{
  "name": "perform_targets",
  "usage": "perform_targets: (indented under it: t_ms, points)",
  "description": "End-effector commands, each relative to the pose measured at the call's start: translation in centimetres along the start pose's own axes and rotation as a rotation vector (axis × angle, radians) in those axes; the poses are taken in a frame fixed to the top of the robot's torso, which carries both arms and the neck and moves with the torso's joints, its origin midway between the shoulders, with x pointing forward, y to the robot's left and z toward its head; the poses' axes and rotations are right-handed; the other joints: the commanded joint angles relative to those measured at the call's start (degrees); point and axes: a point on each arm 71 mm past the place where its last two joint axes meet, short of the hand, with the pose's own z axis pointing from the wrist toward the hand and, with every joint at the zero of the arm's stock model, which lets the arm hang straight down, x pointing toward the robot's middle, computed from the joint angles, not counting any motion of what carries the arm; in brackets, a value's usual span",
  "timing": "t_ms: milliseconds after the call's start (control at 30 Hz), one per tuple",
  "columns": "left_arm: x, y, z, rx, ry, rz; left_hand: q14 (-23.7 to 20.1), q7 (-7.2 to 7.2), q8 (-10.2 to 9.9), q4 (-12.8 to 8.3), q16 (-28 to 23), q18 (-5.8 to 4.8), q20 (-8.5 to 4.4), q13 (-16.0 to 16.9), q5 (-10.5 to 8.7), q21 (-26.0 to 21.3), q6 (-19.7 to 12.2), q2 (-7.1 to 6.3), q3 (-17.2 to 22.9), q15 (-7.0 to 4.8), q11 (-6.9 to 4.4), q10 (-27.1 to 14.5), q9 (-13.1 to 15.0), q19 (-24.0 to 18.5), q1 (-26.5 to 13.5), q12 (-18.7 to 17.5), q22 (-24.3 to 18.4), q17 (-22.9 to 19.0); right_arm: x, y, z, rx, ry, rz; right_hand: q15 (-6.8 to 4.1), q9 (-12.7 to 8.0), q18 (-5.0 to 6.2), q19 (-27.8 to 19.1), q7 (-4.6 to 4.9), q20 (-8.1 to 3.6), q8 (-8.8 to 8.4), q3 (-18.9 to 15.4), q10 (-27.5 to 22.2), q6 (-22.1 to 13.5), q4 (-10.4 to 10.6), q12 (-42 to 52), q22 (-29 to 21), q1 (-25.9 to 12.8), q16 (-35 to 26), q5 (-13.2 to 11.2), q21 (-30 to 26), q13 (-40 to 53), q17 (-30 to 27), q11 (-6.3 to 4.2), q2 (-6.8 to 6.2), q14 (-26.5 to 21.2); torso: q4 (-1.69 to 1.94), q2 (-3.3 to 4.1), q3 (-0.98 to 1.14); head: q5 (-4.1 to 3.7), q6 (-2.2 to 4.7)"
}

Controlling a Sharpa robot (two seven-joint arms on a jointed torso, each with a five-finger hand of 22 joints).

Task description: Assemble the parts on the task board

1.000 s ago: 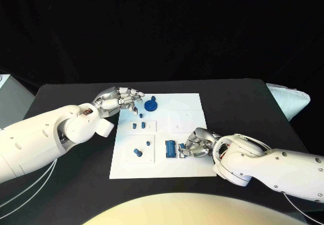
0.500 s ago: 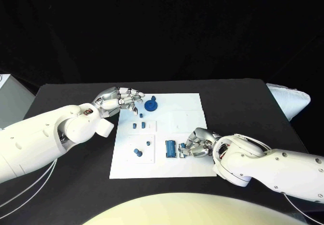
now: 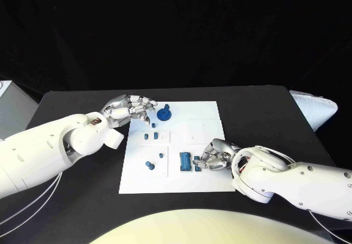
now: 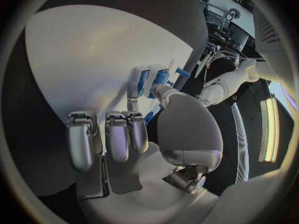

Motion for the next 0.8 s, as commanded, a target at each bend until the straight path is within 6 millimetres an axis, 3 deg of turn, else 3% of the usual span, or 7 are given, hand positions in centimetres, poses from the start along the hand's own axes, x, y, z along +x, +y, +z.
perform_targets:
  t_ms: [33,433,567,667,800]
  points:
    - [0.2,0.0,0.0,0.002,0.023,-0.005,-0.3,-0.01,0.4,0.3,-0.3,0.86,-0.07,-0.1,0.31,-0.3,-0.1,0.52,0.0,-0.14,-0.07,-0.4,-0.1,0.4,0.0,0.3,-0.1,0.0,0.1,0.3,-0.1,-0.019,0.006,-0.009,-0.41,0.1,-0.39,5.6,-0.1,-0.48,0.33,-0.3,5.3,0.4,0.0,0.1,14.4,-0.5,0.2,0.1,0.1,14.2,15.1,-0.27,-0.03,6.0,-0.01,0.01,0.01,0.03,0.0]
    - [0.3,0.1,0.0,0.0,0.023,-0.006,-0.3,-0.01,0.4,0.3,-0.3,0.86,-0.07,-0.1,0.31,-0.3,-0.1,0.52,0.0,-0.14,-0.07,-0.4,-0.1,0.4,0.0,0.3,-0.1,0.0,-0.1,-0.1,-0.2,-0.016,0.002,-0.011,-0.43,0.1,-0.33,5.6,-0.15,-0.49,0.32,-0.4,5.2,0.3,-0.3,-0.1,14.3,-0.3,0.2,0.3,-0.2,14.1,15.1,-0.31,0.01,6.0,0.05,0.0,0.01,0.01,0.0]
    - [0.2,0.1,0.0,-0.001,0.022,-0.006,-0.3,-0.01,0.4,0.3,-0.3,0.86,-0.07,-0.1,0.31,-0.3,-0.1,0.52,0.0,-0.14,-0.07,-0.4,-0.1,0.4,0.0,0.3,-0.1,0.0,-0.4,-0.6,-0.2,-0.022,-0.015,0.002,-0.45,0.1,-0.28,5.5,-0.14,-0.51,0.37,-0.2,5.2,0.0,-1.0,-0.3,14.2,1.6,0.2,-1.3,-0.4,14.0,15.1,-0.31,-0.31,6.0,0.02,-0.02,0.02,0.09,0.0]
    - [0.2,0.2,0.0,0.001,0.019,-0.007,-0.3,-0.01,0.4,0.3,-0.3,0.86,-0.07,-0.1,0.31,-0.3,-0.1,0.52,0.0,-0.14,-0.07,-0.4,-0.1,0.4,0.0,0.3,-0.1,0.0,-0.9,-1.1,-0.2,-0.048,-0.048,0.039,-0.3,0.0,-0.01,5.2,0.19,-0.42,0.02,-0.3,4.4,-1.0,-1.3,-1.9,13.7,3.0,0.2,-1.8,-1.8,13.2,15.1,-0.07,-0.85,6.0,0.0,-0.06,0.02,0.12,0.0]
    - [0.0,0.3,0.0,0.014,-0.003,-0.01,-0.3,-0.01,0.4,0.3,-0.3,0.86,-0.07,-0.1,0.31,-0.3,-0.1,0.52,0.0,-0.14,-0.07,-0.4,-0.1,0.4,0.0,0.3,-0.1,0.0,-2.2,-1.9,-0.2,-0.131,-0.123,0.144,0.68,-0.5,0.96,4.0,1.61,0.31,-1.47,-1.1,2.7,-4.1,-0.8,-5.4,12.0,4.6,-0.9,-1.2,-7.0,11.6,13.5,1.14,-1.41,5.5,-0.04,-0.16,0.05,0.11,0.0]
